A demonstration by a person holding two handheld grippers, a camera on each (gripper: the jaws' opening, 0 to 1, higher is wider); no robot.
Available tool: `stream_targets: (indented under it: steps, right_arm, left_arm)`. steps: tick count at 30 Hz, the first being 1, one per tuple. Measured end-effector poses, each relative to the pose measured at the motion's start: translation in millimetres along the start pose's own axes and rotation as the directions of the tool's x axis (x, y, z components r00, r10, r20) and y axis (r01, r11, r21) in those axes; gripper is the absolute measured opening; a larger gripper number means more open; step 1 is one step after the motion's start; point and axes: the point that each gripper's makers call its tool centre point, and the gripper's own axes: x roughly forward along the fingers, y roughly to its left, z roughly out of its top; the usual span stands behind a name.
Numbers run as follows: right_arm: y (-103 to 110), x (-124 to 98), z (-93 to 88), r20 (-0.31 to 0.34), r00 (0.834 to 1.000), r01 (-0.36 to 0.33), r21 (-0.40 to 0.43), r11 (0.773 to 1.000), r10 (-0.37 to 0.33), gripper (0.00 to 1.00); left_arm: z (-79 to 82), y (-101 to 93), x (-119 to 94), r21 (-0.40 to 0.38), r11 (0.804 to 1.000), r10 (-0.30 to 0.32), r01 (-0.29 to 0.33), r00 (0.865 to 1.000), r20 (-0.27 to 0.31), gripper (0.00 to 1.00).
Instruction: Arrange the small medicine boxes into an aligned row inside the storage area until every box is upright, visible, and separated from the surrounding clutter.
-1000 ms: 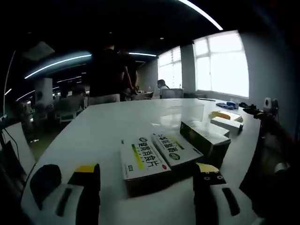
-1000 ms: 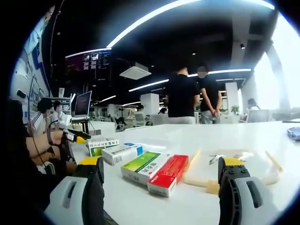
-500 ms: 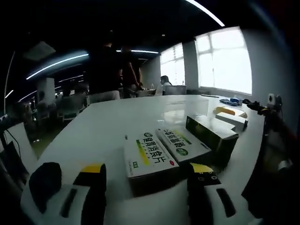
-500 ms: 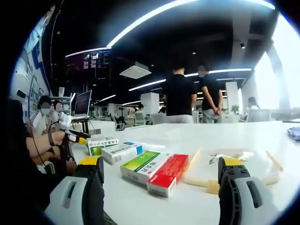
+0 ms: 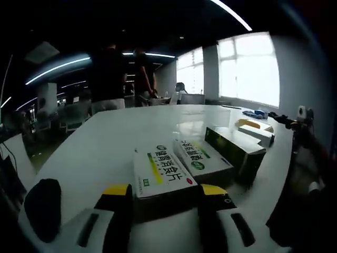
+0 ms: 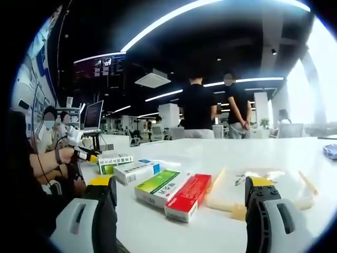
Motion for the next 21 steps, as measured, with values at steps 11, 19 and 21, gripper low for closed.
stream_targets:
  steps: [11, 19, 21]
  right_arm:
    - [1.0, -1.5, -2.8, -0.007, 1.0, 0.001, 0.0, 1.0, -0.001, 1.0]
    - [1.4, -3.1, -2.2, -0.006, 1.0, 0.003, 0.001, 1.0, -0.003, 1.0]
    - [1.8, -3.1, -2.0, -0.005, 1.0, 0.002, -0.001, 1.0, -0.002, 1.0]
  left_arm:
    - [-5.9, -4.7, 3.7, -0.008, 1.0, 0.004, -0.004, 1.0, -0.028, 0.47]
    - [-4.9, -7.6, 1.6, -0.004, 1.0, 0.009, -0.009, 1.0, -0.025, 0.46]
    - [-4.9, -8.1, 0.8, -0.006, 1.0, 0.011, -0.011, 1.0, -0.023, 0.45]
